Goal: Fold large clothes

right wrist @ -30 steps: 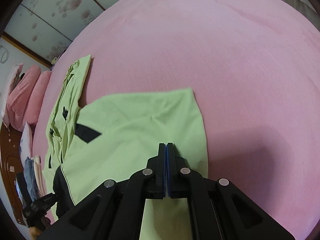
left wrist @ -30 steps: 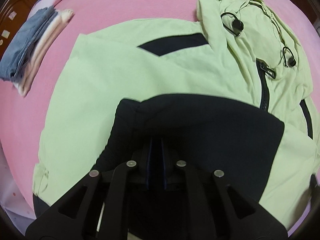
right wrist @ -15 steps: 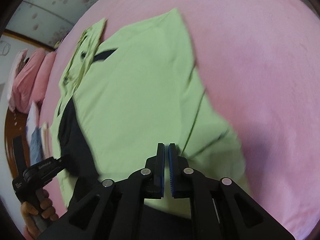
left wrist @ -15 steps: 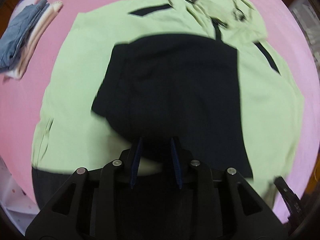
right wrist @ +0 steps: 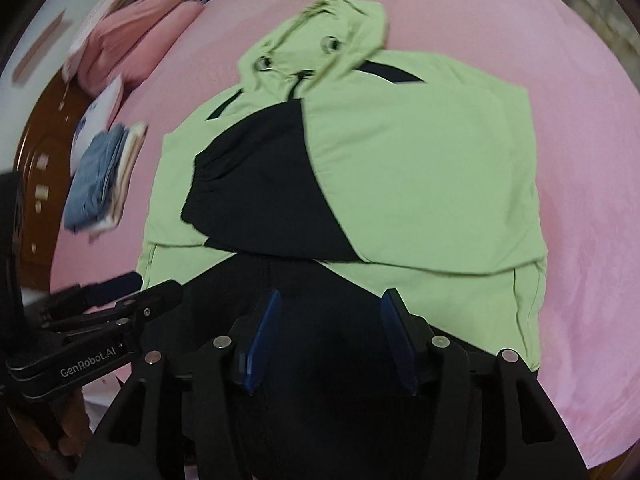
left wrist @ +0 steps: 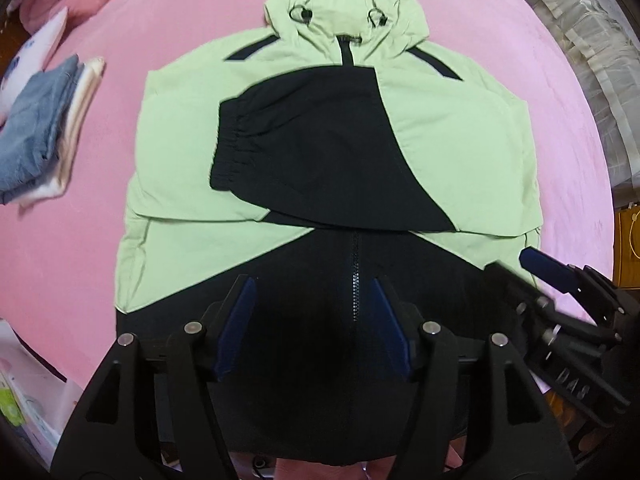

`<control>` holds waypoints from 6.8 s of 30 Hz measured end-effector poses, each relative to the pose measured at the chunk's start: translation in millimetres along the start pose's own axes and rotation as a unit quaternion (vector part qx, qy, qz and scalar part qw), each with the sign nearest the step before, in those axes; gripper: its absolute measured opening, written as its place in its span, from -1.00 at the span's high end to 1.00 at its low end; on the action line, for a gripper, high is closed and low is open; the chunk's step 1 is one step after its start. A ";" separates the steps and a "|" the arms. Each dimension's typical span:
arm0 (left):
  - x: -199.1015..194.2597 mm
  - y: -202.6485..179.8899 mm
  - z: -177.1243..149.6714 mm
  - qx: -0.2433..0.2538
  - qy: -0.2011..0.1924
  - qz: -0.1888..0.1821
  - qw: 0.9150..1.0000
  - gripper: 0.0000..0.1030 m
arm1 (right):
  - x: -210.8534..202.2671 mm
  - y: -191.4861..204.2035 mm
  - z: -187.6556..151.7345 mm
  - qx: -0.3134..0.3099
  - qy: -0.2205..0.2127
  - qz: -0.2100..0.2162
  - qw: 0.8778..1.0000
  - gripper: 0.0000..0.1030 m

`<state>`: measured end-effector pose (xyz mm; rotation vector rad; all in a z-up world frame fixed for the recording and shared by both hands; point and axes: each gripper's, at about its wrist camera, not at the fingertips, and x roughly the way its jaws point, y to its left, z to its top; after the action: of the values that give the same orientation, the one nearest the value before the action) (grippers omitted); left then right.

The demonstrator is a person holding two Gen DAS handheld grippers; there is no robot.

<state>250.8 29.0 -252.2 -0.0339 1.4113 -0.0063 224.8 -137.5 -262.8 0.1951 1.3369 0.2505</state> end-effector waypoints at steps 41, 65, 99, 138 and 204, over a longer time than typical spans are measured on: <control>111.1 94.6 463.5 -0.078 0.191 -0.146 0.968 -0.34 | 63.4 -105.0 519.9 0.076 -0.035 0.045 0.995 -0.64; 205.0 91.4 515.7 -0.035 -0.032 -0.253 0.966 0.89 | 152.2 -193.4 583.0 0.152 -0.038 0.201 0.967 0.91; 66.4 106.8 160.5 0.125 -0.045 -0.028 0.991 0.50 | -26.5 -112.6 293.2 0.089 -0.072 0.104 0.988 -0.17; 124.2 67.1 107.0 0.010 -0.034 0.011 0.999 0.32 | -28.3 74.3 139.5 0.062 -0.025 0.063 0.996 0.96; 19.7 183.5 -263.3 -0.113 0.039 0.021 0.993 -0.25 | -219.2 35.8 -226.2 0.153 -0.070 -0.007 0.986 -0.68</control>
<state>-8.9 206.6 -318.4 -0.1929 1.4849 0.1898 -44.5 -167.6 -98.4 0.4541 1.2315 0.0163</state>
